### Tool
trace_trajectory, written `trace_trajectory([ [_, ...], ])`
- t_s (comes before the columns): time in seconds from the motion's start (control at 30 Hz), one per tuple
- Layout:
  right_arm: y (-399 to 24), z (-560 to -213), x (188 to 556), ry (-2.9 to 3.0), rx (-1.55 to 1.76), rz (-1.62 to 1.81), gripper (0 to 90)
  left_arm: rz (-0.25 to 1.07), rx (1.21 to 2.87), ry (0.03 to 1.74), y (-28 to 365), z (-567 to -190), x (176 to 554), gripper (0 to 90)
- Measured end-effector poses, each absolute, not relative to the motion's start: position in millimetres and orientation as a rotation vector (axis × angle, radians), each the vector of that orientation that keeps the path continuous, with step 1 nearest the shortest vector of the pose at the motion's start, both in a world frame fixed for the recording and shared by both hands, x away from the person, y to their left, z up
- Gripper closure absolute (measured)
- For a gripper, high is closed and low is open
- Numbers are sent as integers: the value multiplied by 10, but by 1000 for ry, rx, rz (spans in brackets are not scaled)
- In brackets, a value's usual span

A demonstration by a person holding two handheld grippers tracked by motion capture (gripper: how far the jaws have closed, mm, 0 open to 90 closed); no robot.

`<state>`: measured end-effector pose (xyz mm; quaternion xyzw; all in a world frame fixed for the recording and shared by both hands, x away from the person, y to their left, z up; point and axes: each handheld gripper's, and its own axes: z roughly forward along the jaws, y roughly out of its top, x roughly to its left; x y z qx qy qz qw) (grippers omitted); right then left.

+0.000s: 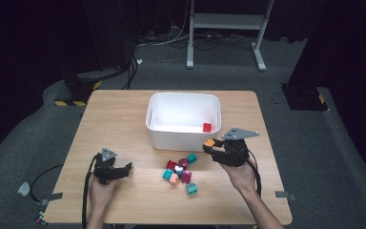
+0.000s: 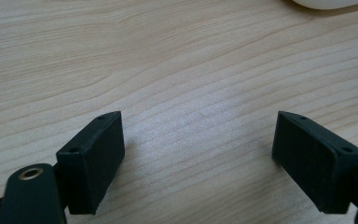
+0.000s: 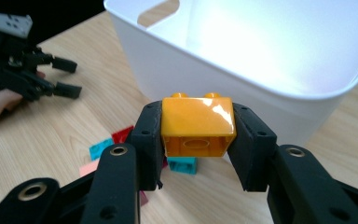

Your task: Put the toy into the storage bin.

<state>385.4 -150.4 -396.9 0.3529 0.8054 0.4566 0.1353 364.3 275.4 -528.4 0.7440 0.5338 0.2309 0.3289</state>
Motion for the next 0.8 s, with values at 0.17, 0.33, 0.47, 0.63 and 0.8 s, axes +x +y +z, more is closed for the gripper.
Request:
trace_trajectory([
  [0.17,-1504,-3809,3911,2318,1016,1348,584,603,1947,1396,2755,-5284,3643,170],
  [0.33,-1480,-3711,3965,2314,997,1341,585,603,1948,1396,2755,-5283,3643,170],
  [0.47,-1449,-3637,4050,2305,997,1334,584,603,1948,1396,2755,-5283,3643,170],
  [0.63,-1427,-3613,4142,2299,1010,1346,584,603,1947,1396,2755,-5284,3643,170],
  [0.8,-1392,-3579,4282,2290,1019,1345,585,604,1943,1397,2753,-5285,3644,170],
])
